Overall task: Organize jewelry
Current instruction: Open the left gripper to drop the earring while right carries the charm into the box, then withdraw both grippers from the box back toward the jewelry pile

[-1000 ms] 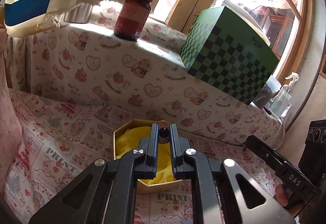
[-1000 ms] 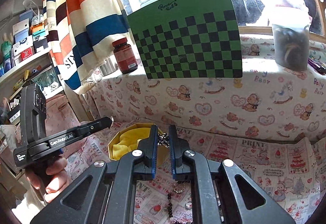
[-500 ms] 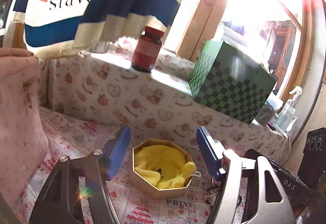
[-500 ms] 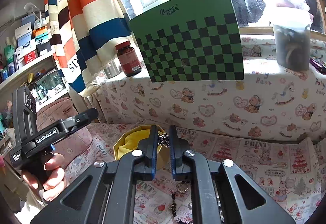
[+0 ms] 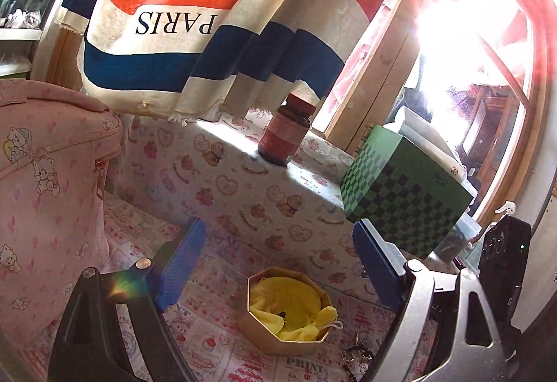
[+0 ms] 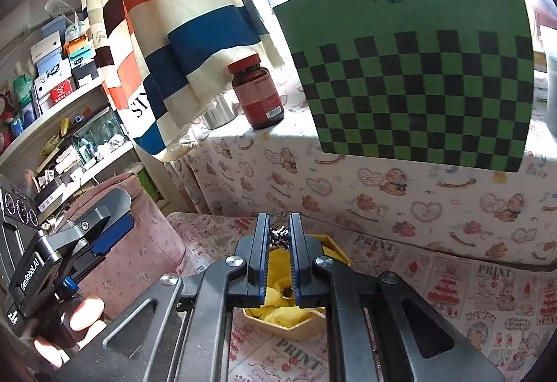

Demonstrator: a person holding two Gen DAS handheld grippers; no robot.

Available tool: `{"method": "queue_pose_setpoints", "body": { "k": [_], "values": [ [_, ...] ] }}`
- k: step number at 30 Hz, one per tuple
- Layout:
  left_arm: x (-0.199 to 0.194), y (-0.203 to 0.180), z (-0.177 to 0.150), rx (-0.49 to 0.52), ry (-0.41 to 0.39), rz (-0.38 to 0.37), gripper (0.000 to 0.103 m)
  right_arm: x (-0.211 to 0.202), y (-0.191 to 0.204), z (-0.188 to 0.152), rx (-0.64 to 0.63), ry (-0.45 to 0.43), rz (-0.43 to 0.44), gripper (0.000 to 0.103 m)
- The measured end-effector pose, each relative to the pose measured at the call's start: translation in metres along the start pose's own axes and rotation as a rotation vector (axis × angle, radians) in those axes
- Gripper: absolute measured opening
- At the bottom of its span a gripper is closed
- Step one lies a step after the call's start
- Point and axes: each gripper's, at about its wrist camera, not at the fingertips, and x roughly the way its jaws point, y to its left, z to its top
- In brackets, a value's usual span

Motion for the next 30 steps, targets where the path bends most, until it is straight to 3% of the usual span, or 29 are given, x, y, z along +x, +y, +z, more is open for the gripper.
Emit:
{"method": "queue_pose_setpoints", "body": {
  "k": [5,7,9,13,16,18,21,26,30],
  "values": [
    [-0.001,-0.001,-0.002,0.001,0.002,-0.008,0.085,0.006,0.004,-0.001,-0.003,0.005,-0.013,0.013],
    [-0.002,-0.003,-0.002,0.009,0.002,-0.011,0.085,0.004,0.002,-0.002,0.009,0.011,-0.031,0.028],
    [-0.003,-0.005,-0.003,0.017,0.002,-0.013,0.085,-0.005,-0.003,-0.004,0.012,-0.017,-0.063,0.050],
    [-0.006,-0.013,-0.004,0.040,0.003,-0.016,0.085,-0.031,-0.015,-0.006,0.000,-0.052,-0.112,0.060],
    [-0.008,-0.025,-0.008,0.093,0.001,-0.007,0.085,-0.059,-0.025,-0.010,-0.011,-0.090,-0.154,0.074],
    [-0.010,-0.033,-0.013,0.124,0.001,-0.010,0.087,-0.079,-0.030,-0.015,-0.025,-0.129,-0.195,0.088],
    [-0.009,-0.050,-0.023,0.170,0.023,-0.030,0.091,-0.108,-0.037,-0.023,-0.035,-0.178,-0.260,0.090],
    [-0.009,-0.074,-0.041,0.268,0.020,0.009,0.092,-0.139,-0.049,-0.042,-0.041,-0.226,-0.362,0.092],
    [-0.008,-0.085,-0.052,0.308,0.041,0.033,0.092,-0.149,-0.061,-0.057,-0.035,-0.245,-0.384,0.100]
  ]
}}
